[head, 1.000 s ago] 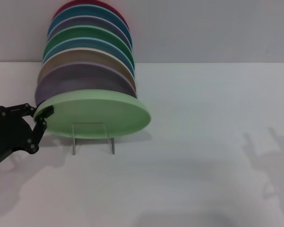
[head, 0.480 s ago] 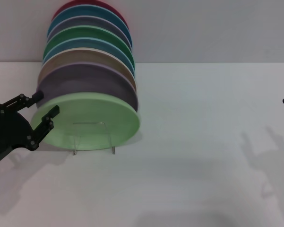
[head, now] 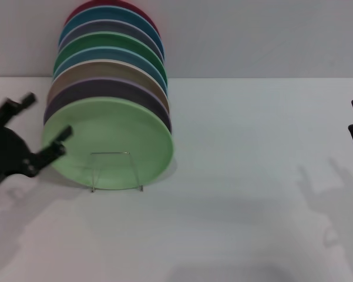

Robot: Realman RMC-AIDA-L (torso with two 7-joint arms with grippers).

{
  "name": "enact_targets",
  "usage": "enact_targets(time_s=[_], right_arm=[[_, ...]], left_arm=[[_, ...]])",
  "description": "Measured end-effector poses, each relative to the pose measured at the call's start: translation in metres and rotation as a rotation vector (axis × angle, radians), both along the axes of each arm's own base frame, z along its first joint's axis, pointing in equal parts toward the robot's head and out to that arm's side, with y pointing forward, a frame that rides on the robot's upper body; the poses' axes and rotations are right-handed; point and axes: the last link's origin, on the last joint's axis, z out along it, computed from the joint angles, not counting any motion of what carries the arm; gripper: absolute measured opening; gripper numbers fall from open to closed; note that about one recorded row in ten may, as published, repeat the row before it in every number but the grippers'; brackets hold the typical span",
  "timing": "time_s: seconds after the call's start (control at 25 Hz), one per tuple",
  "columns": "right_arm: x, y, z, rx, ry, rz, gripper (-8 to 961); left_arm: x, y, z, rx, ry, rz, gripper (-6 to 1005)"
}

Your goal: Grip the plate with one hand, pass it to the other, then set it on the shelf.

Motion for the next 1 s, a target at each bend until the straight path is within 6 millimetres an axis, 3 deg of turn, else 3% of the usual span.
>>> enact_targets(time_s=[0.08,0.12,0.2,0.28,0.4,0.64,0.68,1.0], right_arm=[[0.001,-0.001,0.0,0.007,-0.006,-0.003,678],[0.001,-0.001,0.0,0.007,-0.006,-0.003,678],[0.002,-0.001,0.001,0.015,-0.008,-0.007,677],[0.005,0.0,0.005,0.039,-0.008,-0.032,677],[0.01,0.003,0.009,0.084,-0.023,-0.077,677],[0.034,0.012,0.03,0.257,0.047,-0.313,676],[0.048,0.013,0.038,0.297,0.14,-0.41,676],[0.065,0.021,0.044,0.281,0.155,-0.444,676]], left_arm=[[0.001,-0.013,0.017,0.191,-0.071,-0.023,745],[0.001,-0.013,0.017,0.191,-0.071,-0.023,766],[0.001,-0.024,0.027,0.379,-0.107,-0.01,807],[0.0,-0.032,0.036,0.592,-0.12,0.046,827],[-0.008,-0.038,0.044,0.757,-0.141,0.151,827],[-0.043,-0.033,0.051,0.729,-0.253,0.386,827],[-0.052,-0.03,0.049,0.715,-0.255,0.457,827],[-0.061,-0.025,0.036,0.638,-0.243,0.54,827]])
